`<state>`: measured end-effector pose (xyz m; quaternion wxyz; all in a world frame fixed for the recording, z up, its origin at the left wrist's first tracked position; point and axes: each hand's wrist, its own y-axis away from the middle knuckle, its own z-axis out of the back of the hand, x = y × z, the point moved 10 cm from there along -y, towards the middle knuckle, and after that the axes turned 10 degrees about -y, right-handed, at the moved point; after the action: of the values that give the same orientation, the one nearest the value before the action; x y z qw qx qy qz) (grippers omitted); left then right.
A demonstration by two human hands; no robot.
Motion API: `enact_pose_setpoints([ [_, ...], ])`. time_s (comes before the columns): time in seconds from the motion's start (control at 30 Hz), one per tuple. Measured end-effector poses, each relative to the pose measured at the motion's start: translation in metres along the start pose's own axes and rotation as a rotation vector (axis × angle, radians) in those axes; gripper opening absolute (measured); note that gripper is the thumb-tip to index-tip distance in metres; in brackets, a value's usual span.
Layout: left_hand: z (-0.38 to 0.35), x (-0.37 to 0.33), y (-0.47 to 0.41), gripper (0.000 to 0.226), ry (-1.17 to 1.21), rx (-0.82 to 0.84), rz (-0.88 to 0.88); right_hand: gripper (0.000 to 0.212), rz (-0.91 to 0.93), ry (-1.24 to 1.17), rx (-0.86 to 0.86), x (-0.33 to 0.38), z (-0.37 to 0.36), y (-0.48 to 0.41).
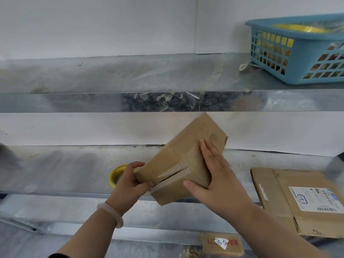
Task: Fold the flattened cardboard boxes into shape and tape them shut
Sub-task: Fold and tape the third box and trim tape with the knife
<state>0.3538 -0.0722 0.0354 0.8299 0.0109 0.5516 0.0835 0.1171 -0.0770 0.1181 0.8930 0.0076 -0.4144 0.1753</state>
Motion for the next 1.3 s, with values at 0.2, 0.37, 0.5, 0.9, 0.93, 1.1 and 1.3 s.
enact_pose_setpoints([
  [0.2, -0.023, -0.007, -0.006, 0.070, -0.441, 0.025, -0.177, 0.085, 0.185, 0.288, 0.105, 0.006, -0.032, -0.002],
  [0.37, -0.036, -0.021, -0.004, 0.080, -0.200, -0.014, -0.243, 0.064, 0.233, 0.298, 0.193, -0.003, -0.049, -0.017],
  [0.5, -0.031, -0.034, -0.005, 0.058, -0.230, -0.084, -0.334, 0.063, 0.225, 0.347, 0.193, -0.014, -0.042, -0.028],
  [0.9, 0.053, 0.092, -0.028, 0.057, -0.836, -0.176, 0.030, 0.065, 0.150, 0.524, 0.161, -0.003, -0.044, -0.019],
  [0.93, 0.058, 0.105, -0.033, 0.056, -0.937, -0.161, 0.061, 0.064, 0.160, 0.532, 0.158, 0.001, -0.047, -0.020],
  [1.1, 0.057, 0.115, -0.049, 0.024, -1.267, -0.105, -0.015, 0.060, 0.133, 0.498, 0.141, 0.016, -0.051, -0.026],
  [1.3, 0.050, 0.001, -0.024, 0.029, -0.872, -0.350, -0.417, 0.058, 0.179, 0.319, 0.167, 0.040, -0.063, -0.046],
])
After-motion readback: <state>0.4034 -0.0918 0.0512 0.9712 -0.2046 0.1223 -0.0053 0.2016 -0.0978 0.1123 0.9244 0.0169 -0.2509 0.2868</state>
